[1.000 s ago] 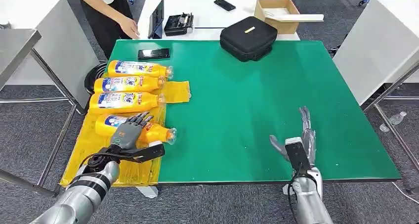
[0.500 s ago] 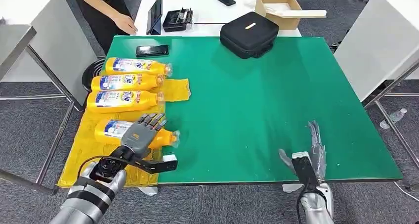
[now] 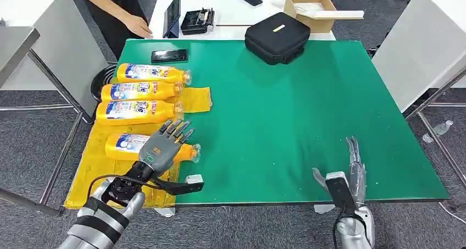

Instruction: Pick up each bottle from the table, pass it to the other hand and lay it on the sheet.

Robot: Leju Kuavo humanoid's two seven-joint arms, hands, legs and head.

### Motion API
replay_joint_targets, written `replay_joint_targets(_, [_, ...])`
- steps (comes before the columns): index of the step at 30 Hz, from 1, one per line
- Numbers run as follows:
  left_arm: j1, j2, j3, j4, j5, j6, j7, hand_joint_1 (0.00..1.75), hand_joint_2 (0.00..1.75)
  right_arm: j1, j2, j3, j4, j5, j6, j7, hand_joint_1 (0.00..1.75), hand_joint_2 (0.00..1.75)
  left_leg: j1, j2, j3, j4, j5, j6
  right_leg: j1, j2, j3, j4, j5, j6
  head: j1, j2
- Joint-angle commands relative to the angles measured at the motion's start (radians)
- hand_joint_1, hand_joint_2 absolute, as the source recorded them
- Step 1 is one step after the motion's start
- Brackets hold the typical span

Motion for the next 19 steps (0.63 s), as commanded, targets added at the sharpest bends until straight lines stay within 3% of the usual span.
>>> replay_joint_targets(1, [0.006, 0.045, -0.164, -0.219, -0.026, 0.008, 0.02, 0.0, 1.75, 0.035, 0.06, -0.103, -0.068, 0.032, 0.024, -0.002, 0.0, 1.75, 0.001, 0.001, 0.001, 0.001, -0.002, 0.0, 0.001, -0.001, 0.002, 0.0, -0.002, -0.004, 0.0, 0.0])
replay_joint_targets(5, [0.015, 0.062, -0.186, -0.275, 0.009, 0.002, -0.002, 0.0, 1.75, 0.04, 0.063, -0.119, -0.078, 0.034, 0.03, -0.002, 0.0, 1.75, 0.001, 0.002, 0.002, 0.0, -0.002, 0.0, 0.002, 0.0, 0.002, 0.0, -0.001, -0.005, 0.0, 0.0])
replay_joint_targets(10, [0.02, 0.137, -0.228, -0.344, 0.286, -0.077, -0.141, 0.0, 1.75, 0.034, 0.045, -0.093, -0.058, 0.017, 0.018, -0.002, 0.0, 1.75, 0.0, 0.003, 0.001, 0.0, -0.001, 0.0, 0.001, 0.001, 0.0, 0.0, 0.0, -0.003, 0.0, 0.0])
replay_joint_targets(19, [0.019, 0.225, -0.241, -0.472, 0.646, -0.169, -0.275, 0.0, 1.75, 0.01, 0.027, -0.056, -0.028, -0.001, 0.004, -0.002, 0.0, 1.75, 0.001, 0.007, 0.004, 0.0, -0.003, -0.001, 0.003, 0.004, 0.003, 0.0, -0.001, -0.007, 0.0, 0.0])
